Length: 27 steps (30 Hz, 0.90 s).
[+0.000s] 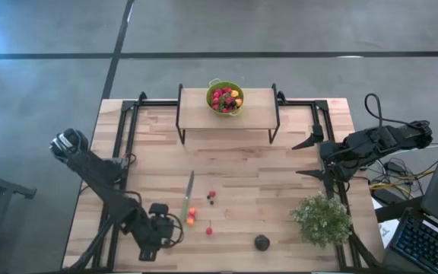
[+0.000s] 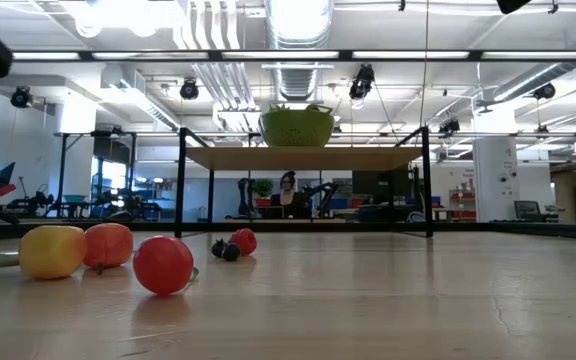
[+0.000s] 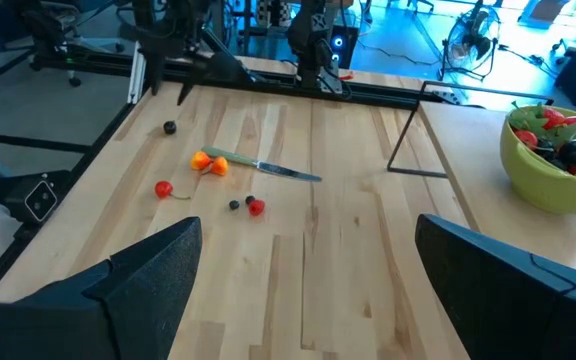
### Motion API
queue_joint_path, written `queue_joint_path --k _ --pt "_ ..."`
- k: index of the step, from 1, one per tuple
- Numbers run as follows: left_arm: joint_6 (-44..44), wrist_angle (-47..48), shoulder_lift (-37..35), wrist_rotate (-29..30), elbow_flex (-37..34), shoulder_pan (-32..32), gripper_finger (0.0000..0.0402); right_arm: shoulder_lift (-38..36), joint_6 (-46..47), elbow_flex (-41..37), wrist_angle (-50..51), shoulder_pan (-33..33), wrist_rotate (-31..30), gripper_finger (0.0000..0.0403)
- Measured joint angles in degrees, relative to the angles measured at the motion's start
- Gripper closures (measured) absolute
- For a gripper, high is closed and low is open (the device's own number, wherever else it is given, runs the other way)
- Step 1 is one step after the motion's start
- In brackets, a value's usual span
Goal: Pick & Place Fruit
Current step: Put the black cherry into the green colander on the shelf
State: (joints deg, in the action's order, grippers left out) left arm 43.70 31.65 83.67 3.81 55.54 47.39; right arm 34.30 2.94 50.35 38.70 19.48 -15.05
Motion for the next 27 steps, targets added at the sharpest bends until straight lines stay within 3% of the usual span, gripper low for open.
queue_joint_path --k 11,27 --pt "7.21 -4.49 5.95 1.53 -2.16 2.49 0.0184 0.04 0.00 0.00 0.00 -0.01 0.00 0.0039" --pt "10.49 -7.65 13.01 1.75 -2.03 2.59 0.0184 0.02 0.01 0.00 0.00 0.00 0.00 0.0040"
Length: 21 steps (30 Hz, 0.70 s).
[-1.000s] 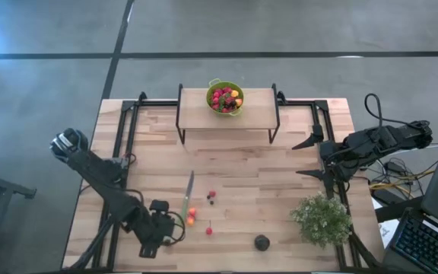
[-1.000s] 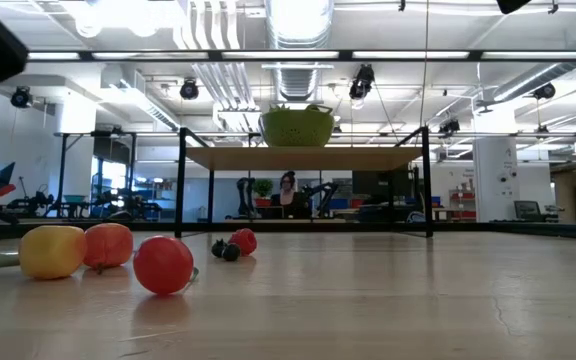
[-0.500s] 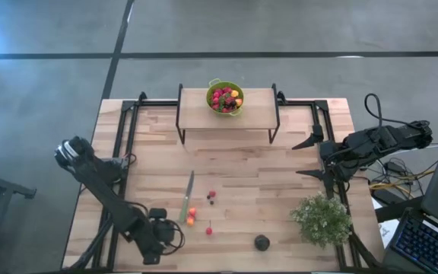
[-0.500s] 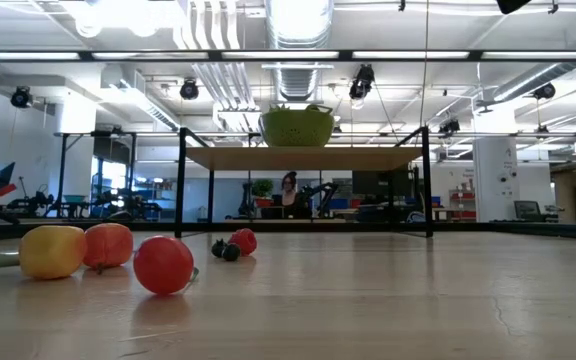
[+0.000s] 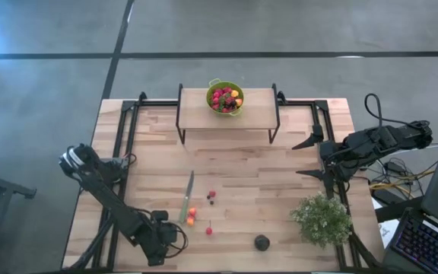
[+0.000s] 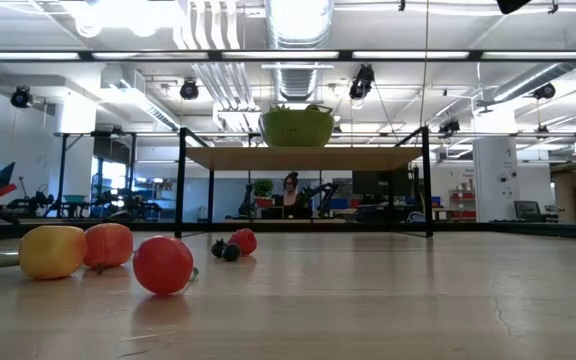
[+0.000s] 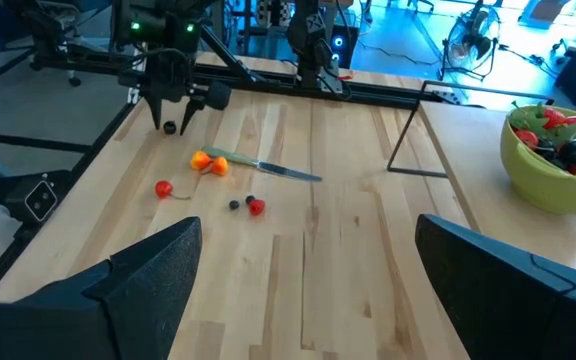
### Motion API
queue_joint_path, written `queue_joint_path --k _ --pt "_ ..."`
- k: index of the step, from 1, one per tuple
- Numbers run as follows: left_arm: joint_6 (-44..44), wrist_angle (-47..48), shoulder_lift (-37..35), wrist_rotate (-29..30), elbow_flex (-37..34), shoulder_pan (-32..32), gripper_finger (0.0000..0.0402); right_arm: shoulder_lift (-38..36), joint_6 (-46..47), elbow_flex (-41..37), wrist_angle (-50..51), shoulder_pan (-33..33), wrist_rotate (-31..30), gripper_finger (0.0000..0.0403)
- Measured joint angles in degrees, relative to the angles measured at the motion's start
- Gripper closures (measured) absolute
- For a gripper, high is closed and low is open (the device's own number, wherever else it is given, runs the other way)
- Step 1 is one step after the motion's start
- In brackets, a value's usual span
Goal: Pick & Place Fruit
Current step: Put the black cherry into the green colander on the shelf
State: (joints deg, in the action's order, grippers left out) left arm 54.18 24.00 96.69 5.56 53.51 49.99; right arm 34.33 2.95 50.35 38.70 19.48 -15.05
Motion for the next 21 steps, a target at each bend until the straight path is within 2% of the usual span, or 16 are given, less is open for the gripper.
queue_joint_path --k 8,18,21 --pt "0.01 0.02 0.80 0.11 0.10 0.01 0.0191 0.00 -0.01 0.00 0.02 -0.02 0.00 0.0040" --pt "-0.08 0.42 0.67 0.35 -0.03 -0.03 0.0273 0.00 -0.01 -0.01 0.00 -0.02 -0.01 0.0040" --pt "-0.23 0.10 0.67 0.25 -0.03 -0.03 0.0287 0.00 -0.01 0.00 0.00 -0.01 -0.01 0.0039"
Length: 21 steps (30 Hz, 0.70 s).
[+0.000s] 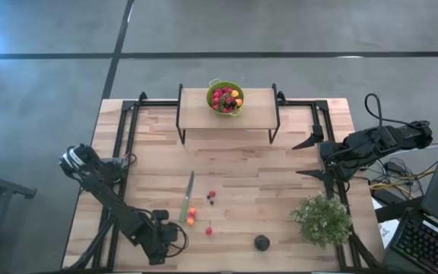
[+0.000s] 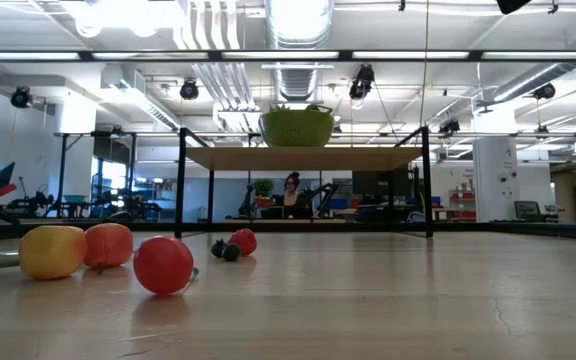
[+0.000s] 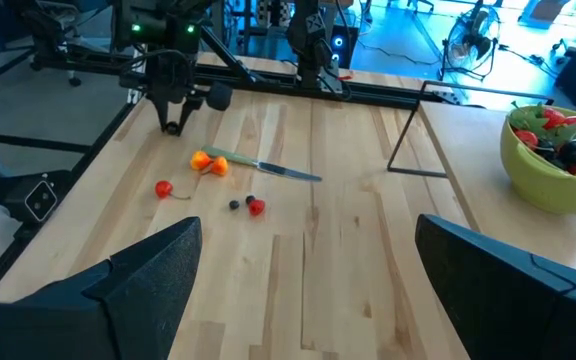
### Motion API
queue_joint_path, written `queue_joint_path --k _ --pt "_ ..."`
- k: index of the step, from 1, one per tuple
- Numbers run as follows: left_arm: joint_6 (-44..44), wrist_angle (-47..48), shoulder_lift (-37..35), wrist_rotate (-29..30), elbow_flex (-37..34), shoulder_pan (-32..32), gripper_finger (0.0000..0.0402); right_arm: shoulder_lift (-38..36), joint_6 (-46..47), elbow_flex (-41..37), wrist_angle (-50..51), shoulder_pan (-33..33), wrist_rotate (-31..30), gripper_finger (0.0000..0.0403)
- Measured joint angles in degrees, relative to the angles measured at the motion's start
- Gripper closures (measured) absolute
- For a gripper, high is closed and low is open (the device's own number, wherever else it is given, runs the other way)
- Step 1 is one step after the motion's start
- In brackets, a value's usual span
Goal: Pick & Place Fruit
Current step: Put the black cherry into the green colander on the shelf
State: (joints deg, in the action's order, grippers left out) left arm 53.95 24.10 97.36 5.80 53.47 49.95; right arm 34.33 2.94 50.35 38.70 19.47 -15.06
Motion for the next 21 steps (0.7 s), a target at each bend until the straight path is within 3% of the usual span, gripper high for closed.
queue_joint_path --k 8,16,21 --pt "-0.27 -0.38 0.00 -0.30 0.00 0.00 0.0263 -0.04 0.00 0.00 0.00 0.00 0.01 0.0039" --pt "-0.33 -0.31 0.00 -0.33 0.00 0.00 0.0286 -0.04 0.00 0.00 0.00 0.01 0.01 0.0040" --pt "-0.54 -0.28 0.00 0.60 0.07 -0.07 0.0274 -0.04 0.00 0.00 0.01 0.00 0.01 0.0040"
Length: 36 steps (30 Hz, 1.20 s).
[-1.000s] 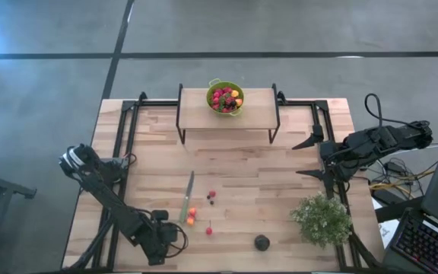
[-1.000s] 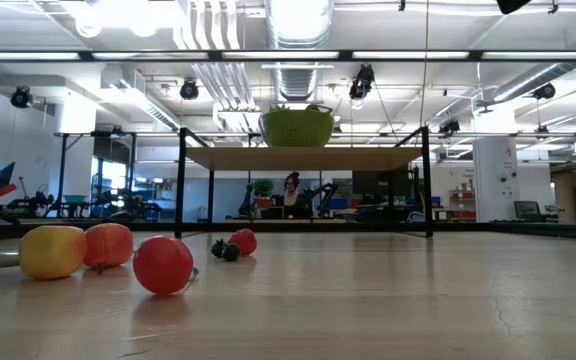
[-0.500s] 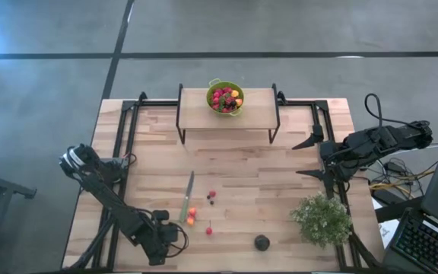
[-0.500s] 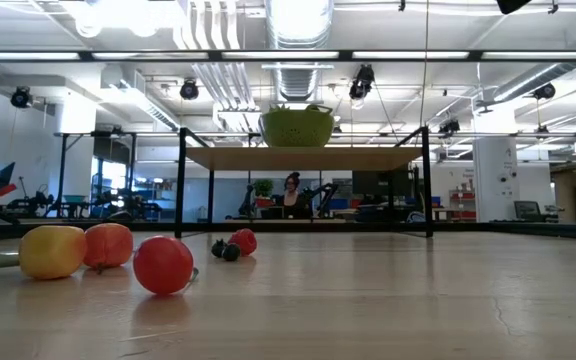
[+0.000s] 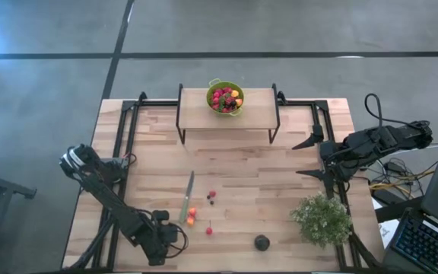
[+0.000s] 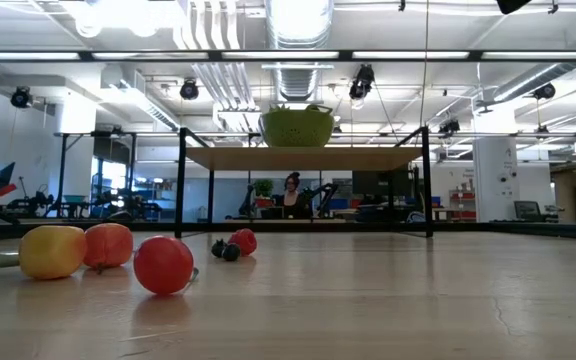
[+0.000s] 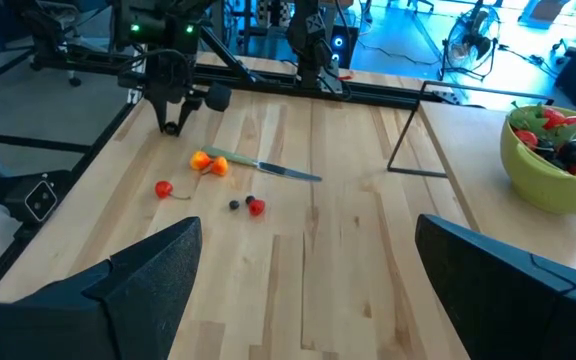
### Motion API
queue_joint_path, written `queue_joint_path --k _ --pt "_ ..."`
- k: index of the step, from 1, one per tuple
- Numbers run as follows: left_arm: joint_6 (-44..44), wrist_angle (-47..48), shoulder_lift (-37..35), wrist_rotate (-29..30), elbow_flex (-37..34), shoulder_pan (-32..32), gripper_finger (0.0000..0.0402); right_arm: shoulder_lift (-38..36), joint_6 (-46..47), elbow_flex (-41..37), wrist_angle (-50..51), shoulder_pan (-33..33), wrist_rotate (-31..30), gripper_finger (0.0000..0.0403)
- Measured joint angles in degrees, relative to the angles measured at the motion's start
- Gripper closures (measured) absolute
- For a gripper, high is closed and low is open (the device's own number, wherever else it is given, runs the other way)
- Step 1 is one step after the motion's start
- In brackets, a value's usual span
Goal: Pick & Place Fruit
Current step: Put the black cherry into the green colander on the shelf
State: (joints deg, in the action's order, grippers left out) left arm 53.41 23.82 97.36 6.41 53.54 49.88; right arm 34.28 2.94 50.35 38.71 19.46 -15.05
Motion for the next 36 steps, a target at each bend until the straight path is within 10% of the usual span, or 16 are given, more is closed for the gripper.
queue_joint_path --k 36 --pt "-45.36 -2.29 0.09 20.53 20.31 -22.57 0.0277 0.04 0.00 0.00 -0.01 0.02 0.00 0.0040"
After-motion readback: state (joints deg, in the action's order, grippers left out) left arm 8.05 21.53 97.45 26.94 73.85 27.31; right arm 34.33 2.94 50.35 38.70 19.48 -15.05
